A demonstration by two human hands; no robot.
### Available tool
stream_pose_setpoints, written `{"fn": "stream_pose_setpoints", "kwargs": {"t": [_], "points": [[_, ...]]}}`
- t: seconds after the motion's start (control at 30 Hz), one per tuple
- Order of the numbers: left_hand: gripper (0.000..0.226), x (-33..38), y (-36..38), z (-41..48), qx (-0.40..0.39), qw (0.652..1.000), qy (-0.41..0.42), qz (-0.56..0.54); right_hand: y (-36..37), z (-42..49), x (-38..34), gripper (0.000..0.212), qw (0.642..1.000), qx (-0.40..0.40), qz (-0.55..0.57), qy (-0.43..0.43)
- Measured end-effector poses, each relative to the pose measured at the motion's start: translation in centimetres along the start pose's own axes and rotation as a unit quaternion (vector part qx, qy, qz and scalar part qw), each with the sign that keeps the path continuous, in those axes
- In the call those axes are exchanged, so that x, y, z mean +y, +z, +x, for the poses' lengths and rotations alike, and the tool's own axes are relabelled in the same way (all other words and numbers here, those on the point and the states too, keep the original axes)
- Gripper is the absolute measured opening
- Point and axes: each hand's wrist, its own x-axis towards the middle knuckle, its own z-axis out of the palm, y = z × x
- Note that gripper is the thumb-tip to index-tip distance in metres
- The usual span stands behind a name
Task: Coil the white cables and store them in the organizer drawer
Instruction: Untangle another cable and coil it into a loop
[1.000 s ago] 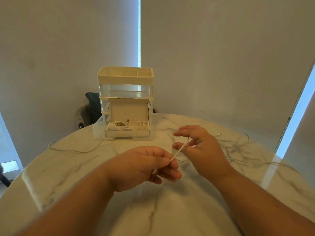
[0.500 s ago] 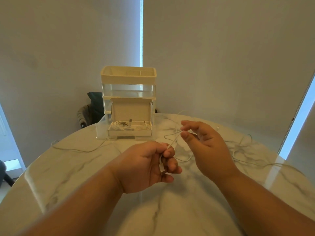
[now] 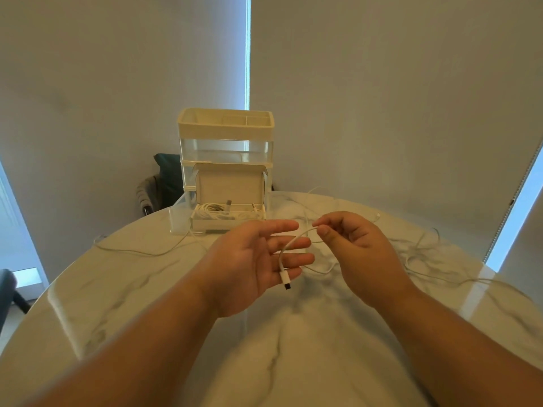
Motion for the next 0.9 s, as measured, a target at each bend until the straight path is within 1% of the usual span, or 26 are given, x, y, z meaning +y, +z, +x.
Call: {"fn": "stream_pose_setpoints", "kwargs": {"t": [0.1, 0.2, 0.33, 0.4, 0.47, 0.5, 0.57, 0.63, 0.7, 0.77, 0.83, 0.9], "points": [[0.038, 0.50, -0.06, 0.00, 0.029, 1.000, 0.011, 0.005, -0.08, 0.03, 0.01, 0.012, 1.000, 0.006, 0.000, 0.009], [0.024, 0.70, -0.07, -0.04, 0.061, 0.995, 0.007, 0.080, -0.12, -0.04, 0.03, 0.015, 0.999, -0.006, -0.033, -0.001], [0.020, 0.52, -0.19, -0.45, 0.033, 0.982, 0.003, 0.184, 0.05, -0.15, 0.30, 0.009, 0.997, -0.028, -0.066, -0.021], [0.018, 0.44, -0.40, -0.46, 0.008, 0.974, 0.004, 0.225, 0.09, -0.19, 0.32, 0.012, 0.997, -0.032, -0.071, -0.026], [0.018, 0.40, -0.51, -0.44, -0.006, 0.965, 0.018, 0.263, 0.01, -0.17, 0.26, 0.010, 0.996, -0.035, -0.074, -0.034], [0.018, 0.37, -0.56, -0.39, -0.008, 0.964, 0.022, 0.265, -0.04, -0.17, 0.19, 0.010, 0.996, -0.040, -0.073, -0.036], [0.019, 0.29, -0.64, -0.37, -0.011, 0.972, 0.018, 0.232, -0.13, -0.11, 0.11, 0.014, 0.996, -0.055, -0.059, -0.038], [0.024, 0.35, -0.61, -0.43, -0.018, 0.979, 0.013, 0.205, -0.10, -0.07, 0.02, 0.015, 0.995, -0.068, -0.056, -0.036], [0.032, 0.41, -0.57, -0.44, -0.023, 0.979, 0.010, 0.202, 0.05, -0.07, 0.03, 0.012, 0.995, -0.076, -0.059, -0.035], [0.034, 0.42, -0.36, -0.44, -0.025, 0.982, 0.007, 0.189, 0.19, -0.15, -0.01, 0.017, 0.995, -0.076, -0.058, -0.037], [0.034, 0.34, -0.22, -0.35, -0.029, 0.989, 0.005, 0.147, 0.22, -0.18, -0.14, 0.021, 0.996, -0.069, -0.047, -0.037], [0.037, 0.28, -0.25, -0.30, -0.033, 0.994, 0.002, 0.103, 0.17, -0.17, -0.35, 0.020, 0.996, -0.067, -0.037, -0.035]]}}
